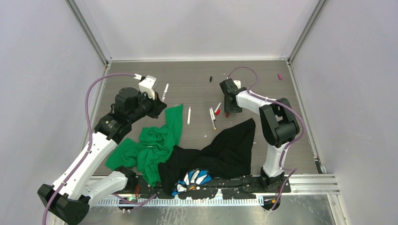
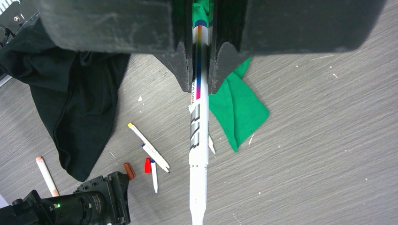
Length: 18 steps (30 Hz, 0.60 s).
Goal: Insert the pens into the pen caps
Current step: Adjust the pen cap at the center of the board.
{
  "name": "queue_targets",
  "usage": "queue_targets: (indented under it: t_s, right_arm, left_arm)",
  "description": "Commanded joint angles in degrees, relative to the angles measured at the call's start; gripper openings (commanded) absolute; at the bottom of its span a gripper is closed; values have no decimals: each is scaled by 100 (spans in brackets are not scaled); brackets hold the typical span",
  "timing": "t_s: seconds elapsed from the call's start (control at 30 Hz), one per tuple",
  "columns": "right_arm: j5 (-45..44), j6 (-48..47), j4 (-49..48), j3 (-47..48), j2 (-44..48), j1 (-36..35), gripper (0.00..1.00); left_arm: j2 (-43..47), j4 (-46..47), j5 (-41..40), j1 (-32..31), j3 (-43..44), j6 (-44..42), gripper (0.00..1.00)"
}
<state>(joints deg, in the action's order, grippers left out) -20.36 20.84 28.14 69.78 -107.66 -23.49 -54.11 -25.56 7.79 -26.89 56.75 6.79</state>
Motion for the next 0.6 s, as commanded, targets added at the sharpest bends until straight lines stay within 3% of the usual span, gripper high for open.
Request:
queue_targets:
  t_s: [0.0, 0.27, 0.57]
  right_arm:
    - [73, -48, -95, 440, 108, 37, 46]
    - [706, 17, -76, 520, 479, 37, 46]
    - [1134, -141, -48, 408, 230, 28, 40]
  left_arm:
    - [117, 218, -58, -18, 11, -62, 0]
    - [157, 218, -68, -19, 11, -71, 0]
    - [157, 216, -56, -18, 11, -72, 0]
